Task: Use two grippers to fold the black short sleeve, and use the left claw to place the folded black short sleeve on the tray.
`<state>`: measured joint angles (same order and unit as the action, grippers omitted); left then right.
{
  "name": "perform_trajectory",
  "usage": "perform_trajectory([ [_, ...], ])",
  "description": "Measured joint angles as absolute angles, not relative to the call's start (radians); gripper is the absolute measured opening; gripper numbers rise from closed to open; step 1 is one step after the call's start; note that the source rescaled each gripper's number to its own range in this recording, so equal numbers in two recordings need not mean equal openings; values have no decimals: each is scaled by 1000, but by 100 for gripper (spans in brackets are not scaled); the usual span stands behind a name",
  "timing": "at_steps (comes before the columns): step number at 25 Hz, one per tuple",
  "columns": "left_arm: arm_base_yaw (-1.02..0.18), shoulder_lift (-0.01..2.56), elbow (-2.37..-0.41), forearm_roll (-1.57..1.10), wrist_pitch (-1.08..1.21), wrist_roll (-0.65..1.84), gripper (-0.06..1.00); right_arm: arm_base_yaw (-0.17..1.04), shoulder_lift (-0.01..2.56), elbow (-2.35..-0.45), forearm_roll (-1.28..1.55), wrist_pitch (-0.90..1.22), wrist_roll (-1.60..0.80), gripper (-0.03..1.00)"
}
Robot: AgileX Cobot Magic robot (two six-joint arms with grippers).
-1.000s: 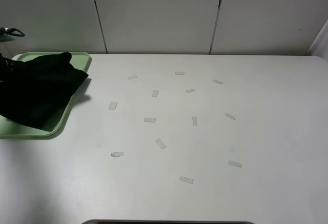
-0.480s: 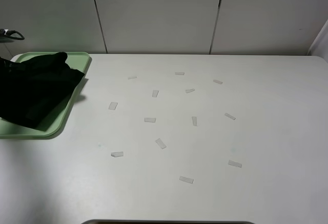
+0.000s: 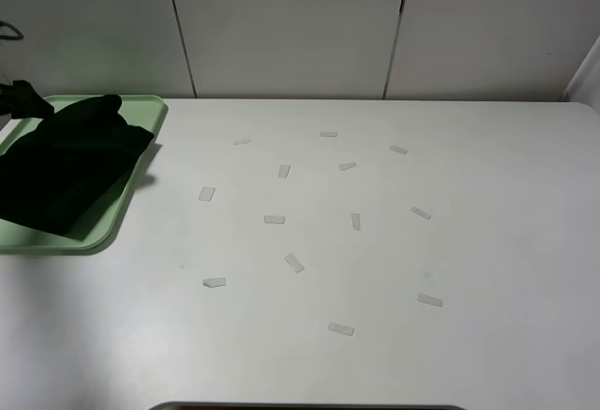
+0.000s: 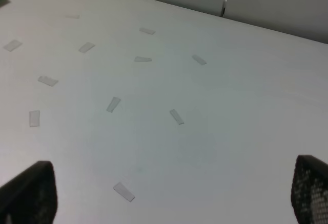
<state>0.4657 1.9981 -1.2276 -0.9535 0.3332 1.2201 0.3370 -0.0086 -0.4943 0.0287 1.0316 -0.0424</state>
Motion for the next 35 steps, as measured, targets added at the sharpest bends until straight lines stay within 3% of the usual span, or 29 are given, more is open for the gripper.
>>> perform_trajectory([
  [3, 465, 1925, -1228, -954, 337, 1213, 98, 337, -9, -494, 29, 1032, -42, 100],
  [9, 439, 1810, -1228, -953, 404, 1210, 100, 337, -9, -494, 29, 1032, -42, 100],
  [23, 369, 1560, -1228, -956, 940, 1245, 100, 337, -9, -494, 29, 1032, -42, 100],
  [35, 369, 1174, -1228, -964, 1038, 1179, 100, 337, -9, -494, 29, 1032, -42, 100],
])
